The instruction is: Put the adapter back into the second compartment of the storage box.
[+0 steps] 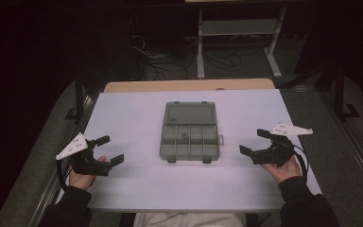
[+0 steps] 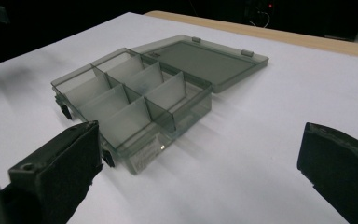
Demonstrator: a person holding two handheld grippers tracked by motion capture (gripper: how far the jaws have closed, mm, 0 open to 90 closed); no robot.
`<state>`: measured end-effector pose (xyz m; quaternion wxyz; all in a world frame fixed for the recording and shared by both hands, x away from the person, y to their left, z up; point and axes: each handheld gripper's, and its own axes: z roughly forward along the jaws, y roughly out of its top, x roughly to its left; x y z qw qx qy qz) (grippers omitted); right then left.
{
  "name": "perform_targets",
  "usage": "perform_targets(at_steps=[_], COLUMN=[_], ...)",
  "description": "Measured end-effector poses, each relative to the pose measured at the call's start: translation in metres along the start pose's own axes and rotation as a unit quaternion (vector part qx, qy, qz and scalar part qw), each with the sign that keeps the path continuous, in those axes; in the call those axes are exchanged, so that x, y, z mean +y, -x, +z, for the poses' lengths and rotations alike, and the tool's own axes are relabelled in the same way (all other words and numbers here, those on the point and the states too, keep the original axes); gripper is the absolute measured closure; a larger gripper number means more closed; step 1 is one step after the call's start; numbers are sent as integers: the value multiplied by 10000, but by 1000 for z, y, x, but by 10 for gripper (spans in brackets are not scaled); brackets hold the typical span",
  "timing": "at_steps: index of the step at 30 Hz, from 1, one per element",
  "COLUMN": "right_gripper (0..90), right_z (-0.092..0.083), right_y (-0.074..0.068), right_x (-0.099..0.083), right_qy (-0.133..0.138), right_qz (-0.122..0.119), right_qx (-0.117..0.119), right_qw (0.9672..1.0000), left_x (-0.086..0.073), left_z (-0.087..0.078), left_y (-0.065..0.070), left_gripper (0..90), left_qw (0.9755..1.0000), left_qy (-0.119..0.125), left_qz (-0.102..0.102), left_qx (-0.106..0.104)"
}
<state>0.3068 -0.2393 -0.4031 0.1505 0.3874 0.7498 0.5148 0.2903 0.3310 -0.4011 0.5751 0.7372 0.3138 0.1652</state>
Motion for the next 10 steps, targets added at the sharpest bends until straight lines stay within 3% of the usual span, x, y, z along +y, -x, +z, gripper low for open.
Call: perform_targets(at_steps=[10], right_gripper=[0], right_z=[-11], right_y=[-1], right_x=[-13], right_qy=[60], right_qz=[82], right_qx=[-75], right_qw=[9999], left_x=[0], left_z=[0], left_y=[0], left_gripper=[0], left_qw=[10000], left_qy=[2], left_qz=[-12], left_qx=[2])
